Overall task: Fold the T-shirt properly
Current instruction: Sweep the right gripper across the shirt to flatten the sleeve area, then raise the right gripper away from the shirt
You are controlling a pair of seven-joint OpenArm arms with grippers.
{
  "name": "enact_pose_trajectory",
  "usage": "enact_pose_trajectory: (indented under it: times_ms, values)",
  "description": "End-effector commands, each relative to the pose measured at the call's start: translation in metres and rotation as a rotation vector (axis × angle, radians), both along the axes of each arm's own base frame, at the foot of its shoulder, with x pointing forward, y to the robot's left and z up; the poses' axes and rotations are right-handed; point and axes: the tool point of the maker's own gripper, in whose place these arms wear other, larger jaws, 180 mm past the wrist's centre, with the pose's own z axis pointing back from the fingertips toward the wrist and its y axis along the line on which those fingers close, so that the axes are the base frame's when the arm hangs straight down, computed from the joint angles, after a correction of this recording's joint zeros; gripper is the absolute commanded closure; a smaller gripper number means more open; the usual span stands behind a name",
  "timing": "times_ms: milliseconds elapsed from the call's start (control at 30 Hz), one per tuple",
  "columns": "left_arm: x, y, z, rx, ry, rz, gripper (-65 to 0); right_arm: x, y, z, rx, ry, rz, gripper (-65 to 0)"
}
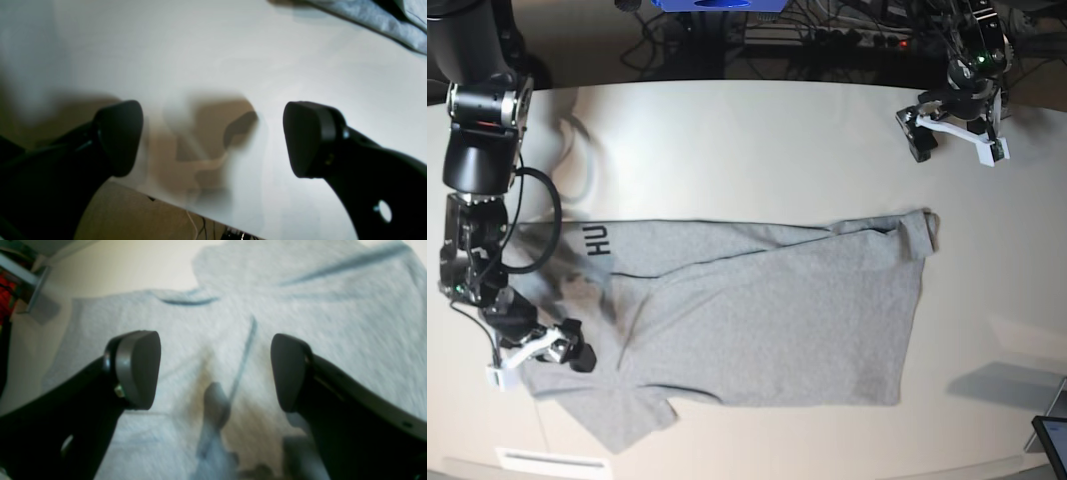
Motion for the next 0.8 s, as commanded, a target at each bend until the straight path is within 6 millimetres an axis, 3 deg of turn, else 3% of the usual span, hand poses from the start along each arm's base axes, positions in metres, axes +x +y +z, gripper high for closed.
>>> enact_pose_trajectory:
  times_ms: [0, 167, 400, 533, 633, 767]
  values:
    - [0.007, 0.004, 0.011, 0.024, -0.038, -0.007, -65.0, 0.006, -0.003, 0.022, -0.006, -0.057, 0.007, -49.3]
    - [0.018, 0.002, 0.020, 0.030, -0.075, -0.017, -65.0, -0.028, -0.021, 0.012, -0.038, -0.008, -0.005, -49.3]
    - [0.041, 0.014, 0.056, 0.184, -0.250, -0.033, -65.0, -0.082, 0.000, 0.020, -0.171, -0.020, 0.103, -49.3]
    - [0.054, 0.004, 0.054, 0.276, -0.224, -0.099, -65.0, -0.114, 0.017, 0.025, -0.238, -0.035, 0.177, -49.3]
    - [0.067, -0.013, 0.051, 0.167, -0.240, -0.103, -65.0, -0.140, 0.022, 0.020, -0.257, -0.023, 0.197, -49.3]
    - [0.073, -0.041, 0.052, -0.140, -0.322, -0.053, -65.0, -0.176, 0.030, 0.005, -0.269, 0.028, 0.233, -49.3]
